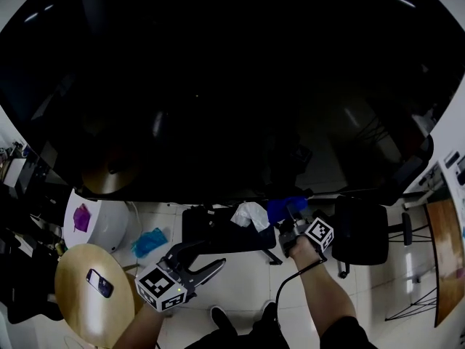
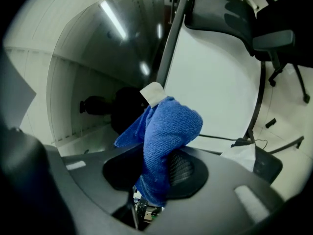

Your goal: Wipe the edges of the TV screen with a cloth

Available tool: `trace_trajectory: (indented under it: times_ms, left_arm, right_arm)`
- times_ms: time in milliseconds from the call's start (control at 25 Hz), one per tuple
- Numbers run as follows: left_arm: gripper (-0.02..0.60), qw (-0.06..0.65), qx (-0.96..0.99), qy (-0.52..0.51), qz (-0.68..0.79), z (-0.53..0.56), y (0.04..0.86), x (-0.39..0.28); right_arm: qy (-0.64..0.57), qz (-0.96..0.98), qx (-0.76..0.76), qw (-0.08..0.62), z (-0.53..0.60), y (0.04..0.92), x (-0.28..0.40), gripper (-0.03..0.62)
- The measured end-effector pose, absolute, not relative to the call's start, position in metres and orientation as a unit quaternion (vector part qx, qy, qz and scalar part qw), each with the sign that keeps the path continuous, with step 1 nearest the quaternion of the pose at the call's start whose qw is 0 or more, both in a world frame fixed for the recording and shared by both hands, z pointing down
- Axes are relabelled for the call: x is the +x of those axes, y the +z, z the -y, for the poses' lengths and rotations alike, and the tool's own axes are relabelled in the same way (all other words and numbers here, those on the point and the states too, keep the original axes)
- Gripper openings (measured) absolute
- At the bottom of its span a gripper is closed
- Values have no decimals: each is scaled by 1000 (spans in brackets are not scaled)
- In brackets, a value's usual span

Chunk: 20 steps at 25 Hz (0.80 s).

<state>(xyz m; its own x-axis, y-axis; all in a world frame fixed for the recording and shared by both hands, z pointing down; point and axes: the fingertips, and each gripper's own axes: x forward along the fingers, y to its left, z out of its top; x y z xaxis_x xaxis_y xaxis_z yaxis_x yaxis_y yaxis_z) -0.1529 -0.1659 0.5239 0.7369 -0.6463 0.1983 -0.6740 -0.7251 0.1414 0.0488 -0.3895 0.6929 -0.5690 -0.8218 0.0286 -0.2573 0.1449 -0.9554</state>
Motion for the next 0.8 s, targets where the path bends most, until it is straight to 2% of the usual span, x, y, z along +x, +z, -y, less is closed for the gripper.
trace_trajectory:
  times_ms: [320,800]
  left_arm:
    - [232,108,916,57,382,151,530,-214]
    - [232,109,884,39,453,154,537,-242]
  right_arm:
    - [-539,-723,-348,254,378,694,-34,120]
    - [-557,-733,-312,236,376,695,-71,120]
